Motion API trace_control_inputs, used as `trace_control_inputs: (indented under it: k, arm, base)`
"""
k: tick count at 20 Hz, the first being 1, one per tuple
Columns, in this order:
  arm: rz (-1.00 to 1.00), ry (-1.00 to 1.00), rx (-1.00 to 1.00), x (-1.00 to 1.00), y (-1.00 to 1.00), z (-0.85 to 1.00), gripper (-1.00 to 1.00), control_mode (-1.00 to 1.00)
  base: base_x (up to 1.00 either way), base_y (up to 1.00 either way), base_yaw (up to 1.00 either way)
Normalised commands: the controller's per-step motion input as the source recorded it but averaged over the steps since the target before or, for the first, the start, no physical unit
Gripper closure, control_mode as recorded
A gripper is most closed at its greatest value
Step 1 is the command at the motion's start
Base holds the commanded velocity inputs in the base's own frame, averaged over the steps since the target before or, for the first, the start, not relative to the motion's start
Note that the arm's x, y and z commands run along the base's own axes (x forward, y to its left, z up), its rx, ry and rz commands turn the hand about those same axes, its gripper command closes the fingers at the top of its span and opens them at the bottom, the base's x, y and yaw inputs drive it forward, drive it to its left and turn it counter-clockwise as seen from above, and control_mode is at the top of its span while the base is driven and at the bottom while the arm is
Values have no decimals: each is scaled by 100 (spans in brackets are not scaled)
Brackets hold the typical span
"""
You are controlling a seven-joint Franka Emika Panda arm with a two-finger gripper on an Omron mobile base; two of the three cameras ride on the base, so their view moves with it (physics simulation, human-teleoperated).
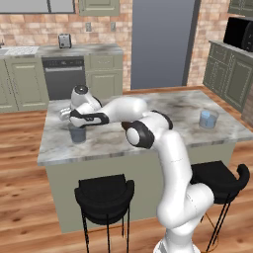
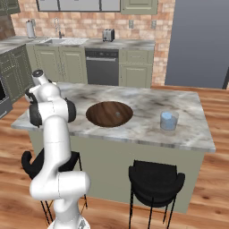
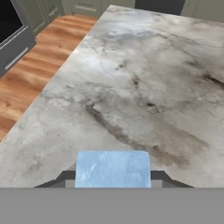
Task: There are four ice cubes in the ice bowl. Place two ice cubes in each glass of water.
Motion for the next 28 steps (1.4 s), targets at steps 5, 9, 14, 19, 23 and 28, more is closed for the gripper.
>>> trace_control_inputs:
  k: [5,9,14,19,23,28]
  arm:
    - [0,0,0,6,6,-4,-100,-100]
    - [0,0,0,0,0,0,-100,-100]
    - [0,0,0,0,0,0,-100,-100]
    - [0,0,0,-12,-1,1,-100,-100]
    - [-2,-13,4,-81,-57,39,-100,-100]
    - [-7,-11,11,-100,-100,20,-100,-100]
  base:
    - [0,0,0]
    - [0,0,0]
    - [0,0,0]
    - [0,0,0]
    - [0,0,0]
    - [0,0,0]
